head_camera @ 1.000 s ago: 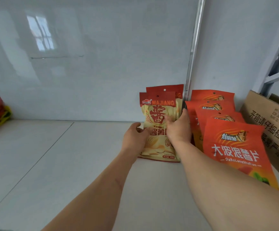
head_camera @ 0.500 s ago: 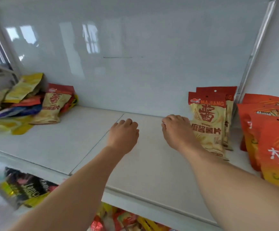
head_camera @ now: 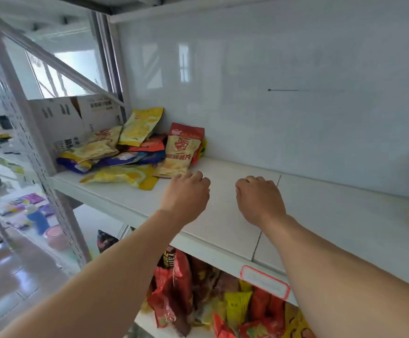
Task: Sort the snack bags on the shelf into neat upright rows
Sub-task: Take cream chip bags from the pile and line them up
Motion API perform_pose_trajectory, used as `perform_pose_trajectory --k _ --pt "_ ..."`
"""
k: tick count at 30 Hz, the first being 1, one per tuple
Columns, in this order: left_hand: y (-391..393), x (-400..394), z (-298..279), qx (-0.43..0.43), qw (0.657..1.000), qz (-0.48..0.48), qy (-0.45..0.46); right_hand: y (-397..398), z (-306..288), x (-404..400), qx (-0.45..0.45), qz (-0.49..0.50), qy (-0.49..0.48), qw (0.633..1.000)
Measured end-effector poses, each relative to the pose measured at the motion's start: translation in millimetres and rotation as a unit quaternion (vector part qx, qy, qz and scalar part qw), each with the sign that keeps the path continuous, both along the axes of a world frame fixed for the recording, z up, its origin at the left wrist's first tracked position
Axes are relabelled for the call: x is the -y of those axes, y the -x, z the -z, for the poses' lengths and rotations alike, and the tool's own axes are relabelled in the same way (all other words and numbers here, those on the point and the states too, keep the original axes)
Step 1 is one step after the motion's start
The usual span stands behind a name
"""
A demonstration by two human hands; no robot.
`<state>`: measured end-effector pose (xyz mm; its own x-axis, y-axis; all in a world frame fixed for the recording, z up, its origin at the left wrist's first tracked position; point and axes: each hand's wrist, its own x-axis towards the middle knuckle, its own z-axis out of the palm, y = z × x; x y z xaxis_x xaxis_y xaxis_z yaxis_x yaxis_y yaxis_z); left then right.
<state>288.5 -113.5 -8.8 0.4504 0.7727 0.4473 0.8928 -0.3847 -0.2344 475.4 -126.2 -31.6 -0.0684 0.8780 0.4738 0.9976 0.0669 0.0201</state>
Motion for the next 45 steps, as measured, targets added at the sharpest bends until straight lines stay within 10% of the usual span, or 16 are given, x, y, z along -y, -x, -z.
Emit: perform_pose_trajectory --k 17,31,45 --pt "105.7 -171.2 -3.2 0.121 0.992 -0.042 -0.009 138.9 -5.3 -194.1 -0.226 0.010 -0.002 0.974" --pt "116.6 -252.9 -25.3 0.245 0.967 0.057 0.029 157.2 -3.8 -256.4 -0.555 0.125 0.038 0.821" --pt "203.9 -237.8 -41.2 0.487 0.814 0.190 0.253 241.2 -44.7 -182.4 -0.534 0.207 -0.134 0.809"
